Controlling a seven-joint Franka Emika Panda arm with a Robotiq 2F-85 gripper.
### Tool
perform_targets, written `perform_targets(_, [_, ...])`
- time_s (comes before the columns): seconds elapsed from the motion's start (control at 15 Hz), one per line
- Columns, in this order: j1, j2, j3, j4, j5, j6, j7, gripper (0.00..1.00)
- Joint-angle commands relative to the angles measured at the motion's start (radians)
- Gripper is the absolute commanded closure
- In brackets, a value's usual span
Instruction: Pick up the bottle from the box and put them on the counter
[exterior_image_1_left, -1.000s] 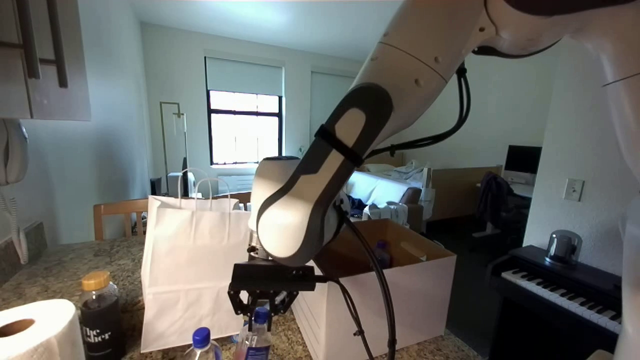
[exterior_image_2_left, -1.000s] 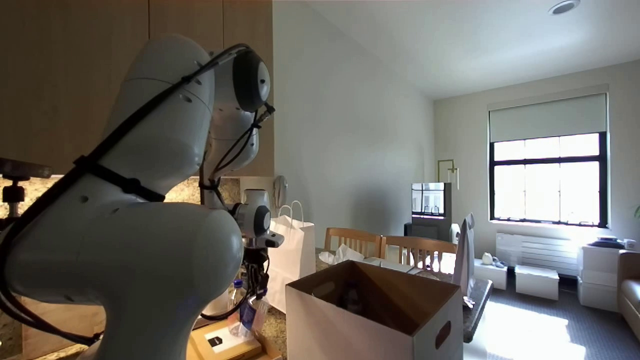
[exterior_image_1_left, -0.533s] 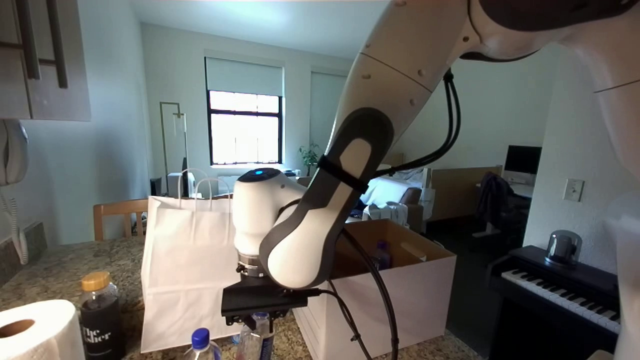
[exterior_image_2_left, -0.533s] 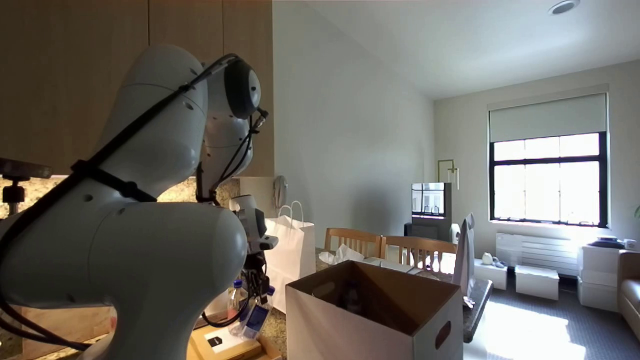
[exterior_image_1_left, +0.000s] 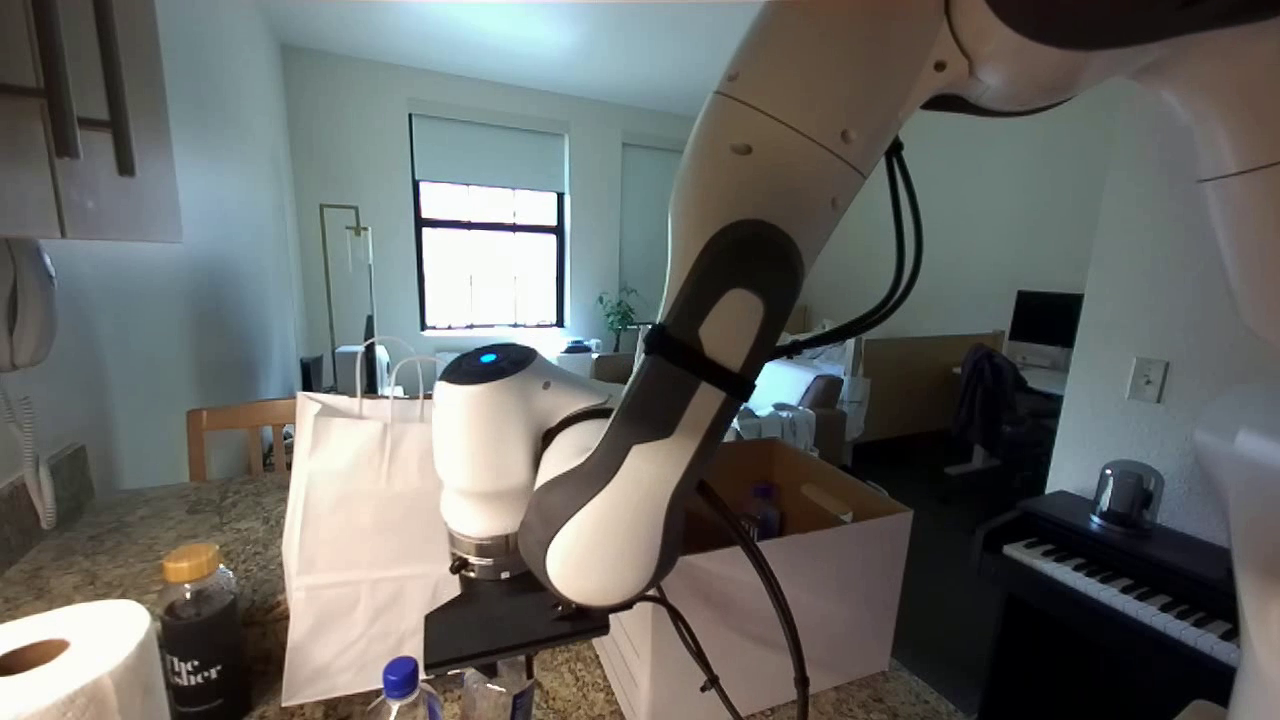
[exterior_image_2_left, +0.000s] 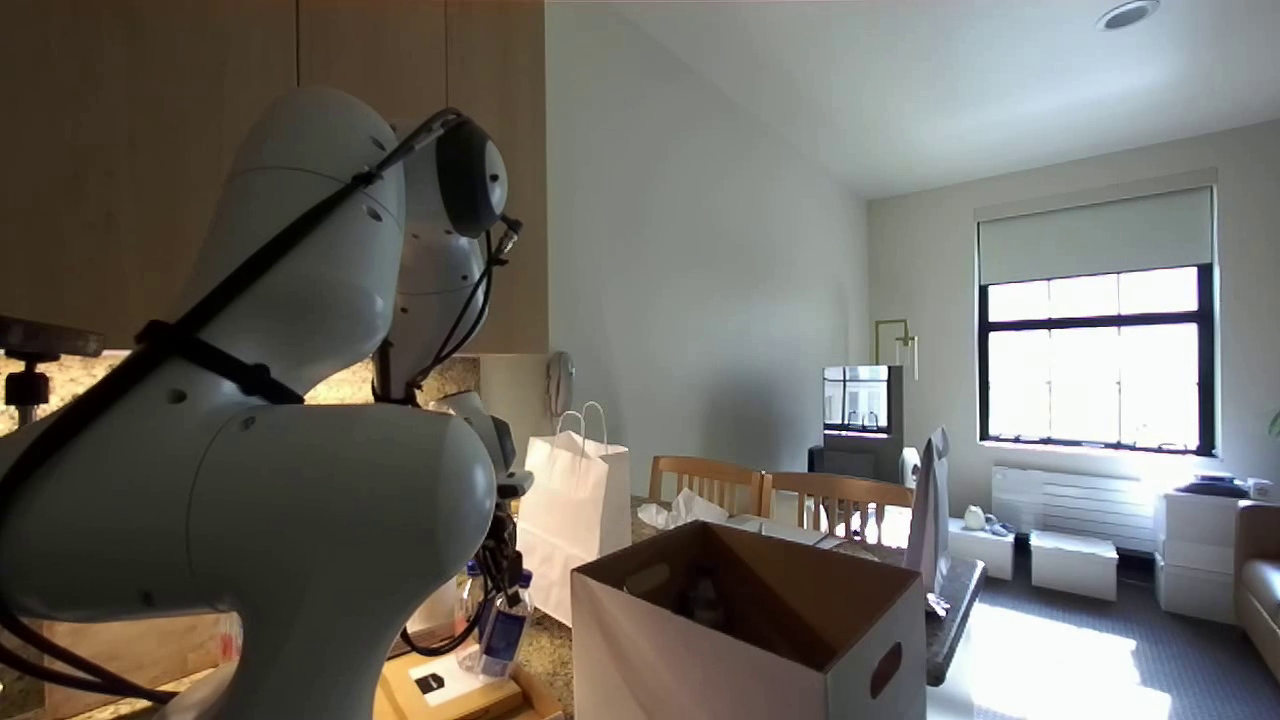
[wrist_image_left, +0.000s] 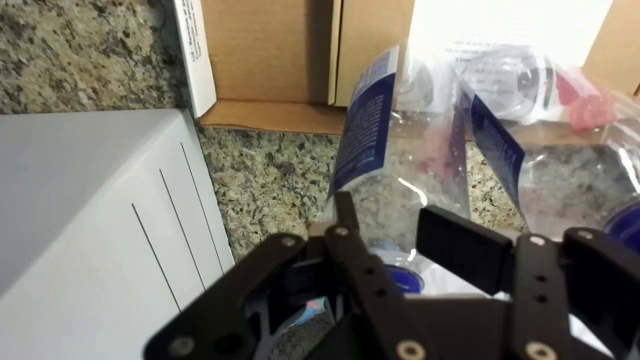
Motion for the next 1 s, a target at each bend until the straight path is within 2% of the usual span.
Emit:
perform_targets(0.0, [0.055, -0.021, -0.025, -0.052, -0.1, -0.012, 0.102, 0.86])
perform_targets(0.33, [0.08, -0.027, -0.02, -0.073, -0.249, -0.069, 0.199, 0.84])
perform_targets(0.47, [0.066, -0.034, 0.003, -0.082, -0.297, -0.107, 0.219, 0.62])
perform_targets(0.53, [0.061, -0.037, 0.013, -0.085, -0.322, -0.122, 0.232, 0.45])
perform_targets(0.6, [0.057, -0.04, 0.024, -0.09, -0.341, -0.131, 0.245, 0.44])
perform_targets(0.73, [0.051, -0.046, 0.051, -0.101, -0.372, -0.139, 0.261, 0.33])
perform_targets(0.93, [0.054, -0.041, 0.089, -0.097, -0.423, -0.14, 0.307, 0.13])
